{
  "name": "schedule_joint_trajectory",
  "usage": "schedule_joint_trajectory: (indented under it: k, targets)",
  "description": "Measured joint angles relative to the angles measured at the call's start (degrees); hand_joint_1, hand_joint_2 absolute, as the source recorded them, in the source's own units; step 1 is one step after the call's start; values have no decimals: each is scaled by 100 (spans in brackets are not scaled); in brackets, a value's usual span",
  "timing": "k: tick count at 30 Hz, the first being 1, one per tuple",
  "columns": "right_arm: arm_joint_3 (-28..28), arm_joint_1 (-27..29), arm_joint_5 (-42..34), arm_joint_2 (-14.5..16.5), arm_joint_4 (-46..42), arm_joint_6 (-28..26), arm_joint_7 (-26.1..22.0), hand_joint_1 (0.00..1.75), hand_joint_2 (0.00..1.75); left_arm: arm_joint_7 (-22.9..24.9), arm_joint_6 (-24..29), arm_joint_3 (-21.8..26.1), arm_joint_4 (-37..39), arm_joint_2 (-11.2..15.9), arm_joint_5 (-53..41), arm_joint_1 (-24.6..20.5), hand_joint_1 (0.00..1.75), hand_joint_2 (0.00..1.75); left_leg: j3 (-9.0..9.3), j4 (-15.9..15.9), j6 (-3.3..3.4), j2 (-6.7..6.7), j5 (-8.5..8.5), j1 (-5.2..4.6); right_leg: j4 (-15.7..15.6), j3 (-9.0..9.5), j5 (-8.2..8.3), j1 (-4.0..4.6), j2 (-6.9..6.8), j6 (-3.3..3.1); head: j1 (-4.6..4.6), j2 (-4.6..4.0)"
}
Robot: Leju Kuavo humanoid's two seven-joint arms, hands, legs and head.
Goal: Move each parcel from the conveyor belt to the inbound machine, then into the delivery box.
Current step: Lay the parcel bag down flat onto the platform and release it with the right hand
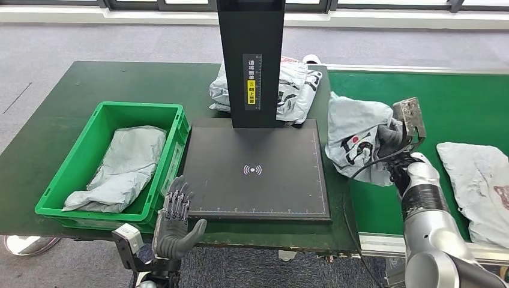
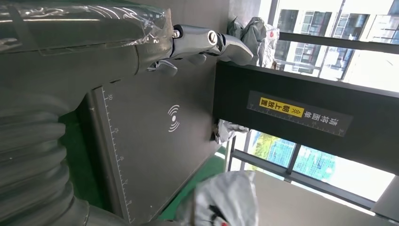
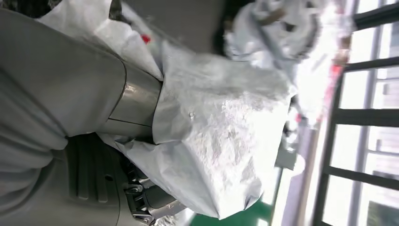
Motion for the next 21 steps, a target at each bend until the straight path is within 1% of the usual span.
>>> schedule_joint_trajectory:
  k: [3, 8, 13, 18, 21]
  targets:
    - [143, 0, -582, 41, -366, -162, 52, 175, 175, -30, -2, 3, 94, -25, -16, -70, 0, 175, -2, 0, 2, -1, 1, 0, 0, -2, 0, -1, -3, 0, 0, 1]
    - [467, 10, -1034, 83, -946, -320, 146, 175, 175, -46, -44, 3, 251, -66, -25, -167, 0, 175, -3, 0, 4, -1, 3, 0, 0, -2, 0, -2, -4, 0, 0, -1]
    - [966, 16, -1104, 181, -1395, -580, 472, 175, 175, -46, -119, -2, 371, -119, -73, -282, 0, 175, -2, 0, 4, 4, 3, 0, 0, -5, 0, -1, -1, 0, 0, -1]
    - [1441, 13, -1074, 268, -1465, -685, 563, 175, 175, -46, -168, -7, 447, -124, -87, -323, 0, 175, -7, -1, 3, 5, 3, 2, 0, -11, 0, 2, 0, 0, 0, -1]
    - [1736, 8, -944, 405, -1351, -760, 599, 175, 175, -40, -209, -22, 476, -124, -110, -339, 0, 175, -9, -2, 2, 5, 3, 14, 1, -12, 0, 3, 1, -1, 0, -1]
